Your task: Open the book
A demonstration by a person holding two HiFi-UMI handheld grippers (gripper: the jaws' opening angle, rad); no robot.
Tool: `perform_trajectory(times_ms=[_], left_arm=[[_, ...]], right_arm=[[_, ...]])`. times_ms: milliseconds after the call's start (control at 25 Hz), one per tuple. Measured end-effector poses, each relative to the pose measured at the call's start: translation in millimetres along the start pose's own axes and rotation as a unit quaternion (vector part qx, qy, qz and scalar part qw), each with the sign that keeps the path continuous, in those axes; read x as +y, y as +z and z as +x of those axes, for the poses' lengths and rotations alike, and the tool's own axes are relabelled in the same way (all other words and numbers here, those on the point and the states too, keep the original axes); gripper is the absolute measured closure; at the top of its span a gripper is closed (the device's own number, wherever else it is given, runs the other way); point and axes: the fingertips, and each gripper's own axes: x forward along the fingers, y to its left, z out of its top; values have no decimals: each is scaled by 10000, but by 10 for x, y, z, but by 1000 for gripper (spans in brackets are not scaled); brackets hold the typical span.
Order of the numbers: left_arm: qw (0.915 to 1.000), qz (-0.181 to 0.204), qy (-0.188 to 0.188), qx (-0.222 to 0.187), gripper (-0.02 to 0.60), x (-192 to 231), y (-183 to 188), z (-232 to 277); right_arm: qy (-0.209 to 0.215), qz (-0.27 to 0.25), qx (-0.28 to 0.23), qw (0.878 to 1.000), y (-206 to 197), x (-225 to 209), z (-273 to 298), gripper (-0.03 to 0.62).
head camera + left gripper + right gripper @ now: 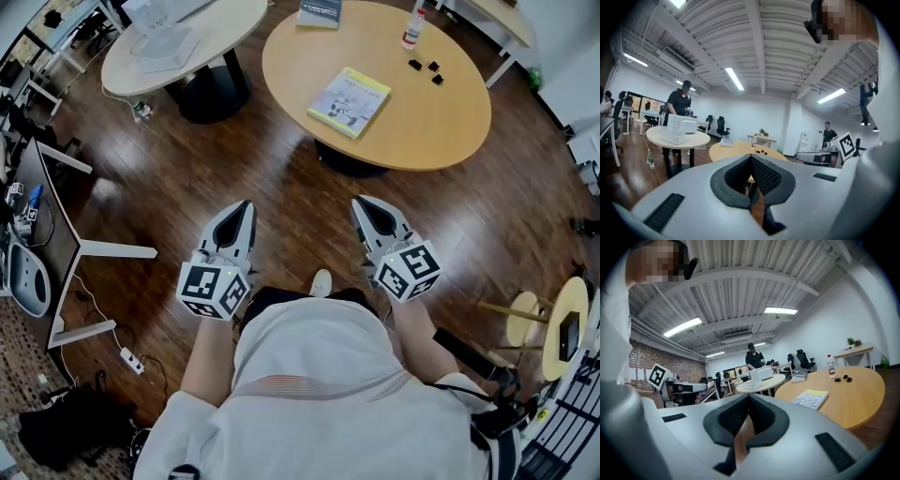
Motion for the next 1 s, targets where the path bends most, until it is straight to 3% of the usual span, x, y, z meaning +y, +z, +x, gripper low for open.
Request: perform_trajectory(times_ms=[240, 600, 1000], left_arm=[[9999, -39, -37, 124, 572, -78, -5, 243], [9990, -93, -417, 128, 572, -43, -11, 741], [9941, -166, -1034, 273, 572, 508, 142, 1574]], right_arm=[[-151, -96, -384, 9991, 116, -241, -23, 591], [-485, -177, -332, 9981, 167, -569, 95, 591], [-1114, -314, -284, 9929, 342, -962, 713, 591]])
